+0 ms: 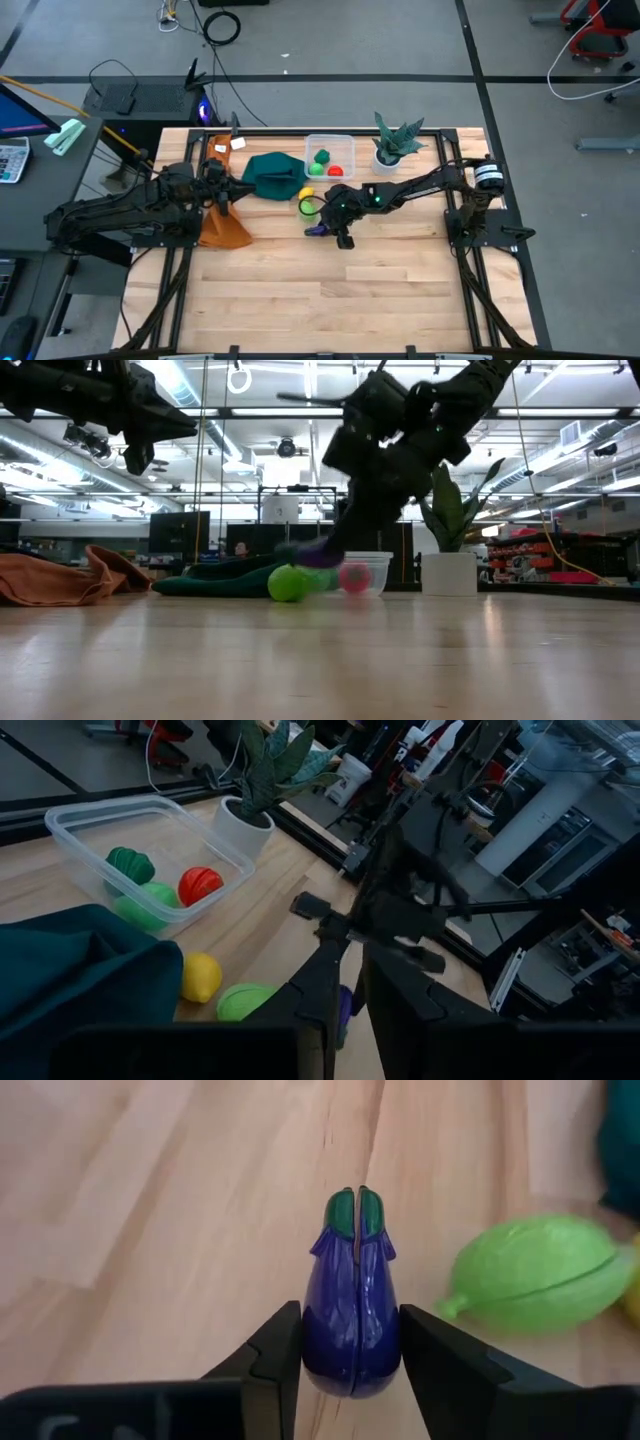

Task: Pick and placing Produce into tupperware
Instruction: Put the violet eggplant into the transparent bin

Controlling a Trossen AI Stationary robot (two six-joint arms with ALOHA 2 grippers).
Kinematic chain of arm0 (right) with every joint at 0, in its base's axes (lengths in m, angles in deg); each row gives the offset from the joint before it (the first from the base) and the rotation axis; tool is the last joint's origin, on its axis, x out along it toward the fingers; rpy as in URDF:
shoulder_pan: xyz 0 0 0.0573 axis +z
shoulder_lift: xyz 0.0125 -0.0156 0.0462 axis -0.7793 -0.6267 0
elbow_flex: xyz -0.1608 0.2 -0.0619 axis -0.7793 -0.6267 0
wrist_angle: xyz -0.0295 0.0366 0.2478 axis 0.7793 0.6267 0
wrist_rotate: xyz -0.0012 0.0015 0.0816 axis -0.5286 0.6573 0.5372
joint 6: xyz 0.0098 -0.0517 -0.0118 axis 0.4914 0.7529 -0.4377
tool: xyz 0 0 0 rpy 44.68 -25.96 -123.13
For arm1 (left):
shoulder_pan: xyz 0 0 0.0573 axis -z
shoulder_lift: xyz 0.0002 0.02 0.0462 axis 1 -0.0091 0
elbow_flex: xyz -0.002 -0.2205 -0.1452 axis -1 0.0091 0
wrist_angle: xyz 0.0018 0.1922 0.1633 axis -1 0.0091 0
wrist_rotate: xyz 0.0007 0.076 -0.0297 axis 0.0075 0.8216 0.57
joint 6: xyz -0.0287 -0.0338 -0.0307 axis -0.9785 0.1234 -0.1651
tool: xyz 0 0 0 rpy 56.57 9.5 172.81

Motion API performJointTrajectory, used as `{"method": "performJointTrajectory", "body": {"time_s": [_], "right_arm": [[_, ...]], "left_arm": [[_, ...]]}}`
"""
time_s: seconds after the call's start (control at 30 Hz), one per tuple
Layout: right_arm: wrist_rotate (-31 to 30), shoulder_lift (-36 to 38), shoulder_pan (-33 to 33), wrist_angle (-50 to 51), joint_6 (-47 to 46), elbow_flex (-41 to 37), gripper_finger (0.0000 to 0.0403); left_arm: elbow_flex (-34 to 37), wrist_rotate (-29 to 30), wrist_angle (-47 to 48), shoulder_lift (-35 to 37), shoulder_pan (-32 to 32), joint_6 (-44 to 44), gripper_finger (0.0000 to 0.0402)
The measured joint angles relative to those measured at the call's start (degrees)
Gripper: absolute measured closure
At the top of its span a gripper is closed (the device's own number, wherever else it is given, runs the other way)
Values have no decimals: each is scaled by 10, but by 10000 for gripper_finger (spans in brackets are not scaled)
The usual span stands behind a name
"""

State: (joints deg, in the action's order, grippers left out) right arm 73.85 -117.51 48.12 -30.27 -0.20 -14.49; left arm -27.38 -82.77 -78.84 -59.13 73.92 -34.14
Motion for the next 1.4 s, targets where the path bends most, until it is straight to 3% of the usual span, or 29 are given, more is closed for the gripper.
{"method": "performJointTrajectory", "body": {"time_s": [0.37, 0.63, 0.77, 1.07, 1.4], "right_arm": [[-38, 103, 3, 59, 31, 0, 284], [-160, 144, -1, 57, 96, 9, 284], [-190, 127, -8, 61, 118, 62, 284], [-258, 35, -66, 216, 122, 248, 284], [-273, -16, -133, 367, 57, 336, 284]], "left_arm": [[0, 0, -2, 0, 0, 6, 347], [0, 1, -7, 0, 0, 16, 347], [0, 3, -17, -1, 0, 22, 343], [0, 5, -24, -1, 0, 29, 353], [0, 5, -24, -1, 0, 30, 350]]}}
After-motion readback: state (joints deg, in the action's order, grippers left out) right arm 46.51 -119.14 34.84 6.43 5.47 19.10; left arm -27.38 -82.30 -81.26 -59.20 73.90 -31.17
